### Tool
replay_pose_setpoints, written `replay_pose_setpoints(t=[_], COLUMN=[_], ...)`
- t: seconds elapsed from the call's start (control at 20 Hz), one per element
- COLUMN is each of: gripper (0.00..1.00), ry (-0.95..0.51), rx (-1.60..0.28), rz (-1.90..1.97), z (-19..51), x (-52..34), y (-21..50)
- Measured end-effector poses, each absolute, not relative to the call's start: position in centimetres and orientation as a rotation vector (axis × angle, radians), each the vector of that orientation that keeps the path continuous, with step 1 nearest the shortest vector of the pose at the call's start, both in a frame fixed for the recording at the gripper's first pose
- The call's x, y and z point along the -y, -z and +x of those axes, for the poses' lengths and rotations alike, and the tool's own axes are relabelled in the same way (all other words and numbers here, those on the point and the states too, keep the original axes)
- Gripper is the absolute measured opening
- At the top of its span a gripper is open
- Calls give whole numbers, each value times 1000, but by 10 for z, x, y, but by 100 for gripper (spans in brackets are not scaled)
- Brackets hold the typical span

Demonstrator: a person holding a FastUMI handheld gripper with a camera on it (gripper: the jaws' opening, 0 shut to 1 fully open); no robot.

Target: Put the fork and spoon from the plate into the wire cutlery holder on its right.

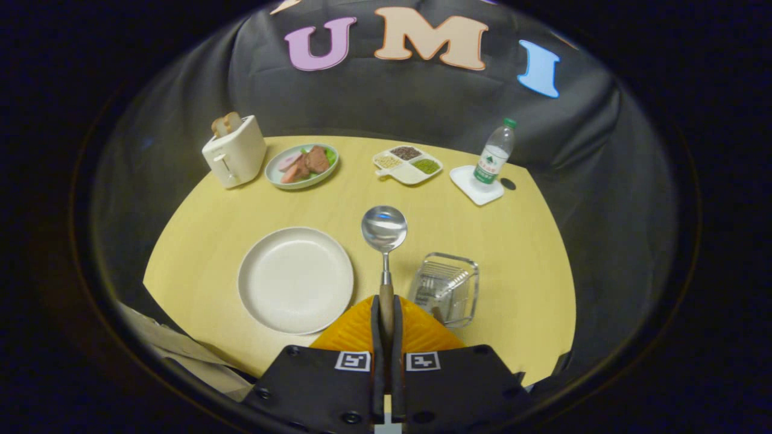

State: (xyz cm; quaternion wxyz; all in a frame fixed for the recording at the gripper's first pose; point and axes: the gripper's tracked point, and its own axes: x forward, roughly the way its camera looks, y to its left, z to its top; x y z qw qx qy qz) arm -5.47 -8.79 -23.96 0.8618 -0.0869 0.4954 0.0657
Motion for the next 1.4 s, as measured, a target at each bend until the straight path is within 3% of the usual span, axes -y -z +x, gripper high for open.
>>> replay_pose_setpoints(t=[0.3,1.4], gripper=[8,9], ry=[-83,-156], rx=[-1062,-1331], rz=[-196,-299], z=[-58,-91], x=[134,176], y=[229,251])
